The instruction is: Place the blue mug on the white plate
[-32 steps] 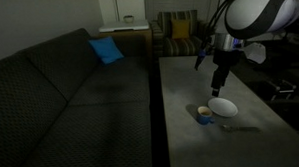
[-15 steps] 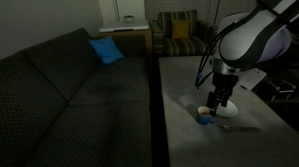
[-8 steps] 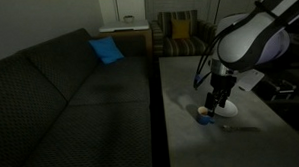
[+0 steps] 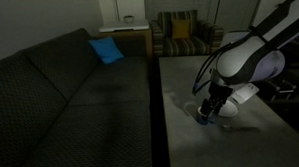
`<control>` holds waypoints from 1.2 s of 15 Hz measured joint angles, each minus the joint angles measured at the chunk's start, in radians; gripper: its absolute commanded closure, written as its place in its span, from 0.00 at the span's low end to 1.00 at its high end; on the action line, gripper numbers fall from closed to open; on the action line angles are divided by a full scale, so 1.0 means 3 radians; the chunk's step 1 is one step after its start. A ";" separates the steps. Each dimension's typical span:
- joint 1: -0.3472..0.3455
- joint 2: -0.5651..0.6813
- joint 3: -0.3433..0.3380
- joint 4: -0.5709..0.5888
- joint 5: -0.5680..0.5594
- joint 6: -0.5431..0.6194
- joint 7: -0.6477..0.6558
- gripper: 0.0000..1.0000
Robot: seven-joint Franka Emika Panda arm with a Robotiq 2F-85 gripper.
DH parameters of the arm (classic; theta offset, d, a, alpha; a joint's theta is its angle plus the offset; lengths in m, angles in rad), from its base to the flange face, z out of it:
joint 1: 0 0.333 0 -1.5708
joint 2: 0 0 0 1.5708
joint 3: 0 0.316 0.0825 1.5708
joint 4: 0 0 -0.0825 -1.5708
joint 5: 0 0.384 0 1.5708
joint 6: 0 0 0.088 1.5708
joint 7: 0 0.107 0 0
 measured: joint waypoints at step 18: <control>-0.0004 0.0148 -0.0025 0.0088 0.0032 0.0059 -0.0004 0.16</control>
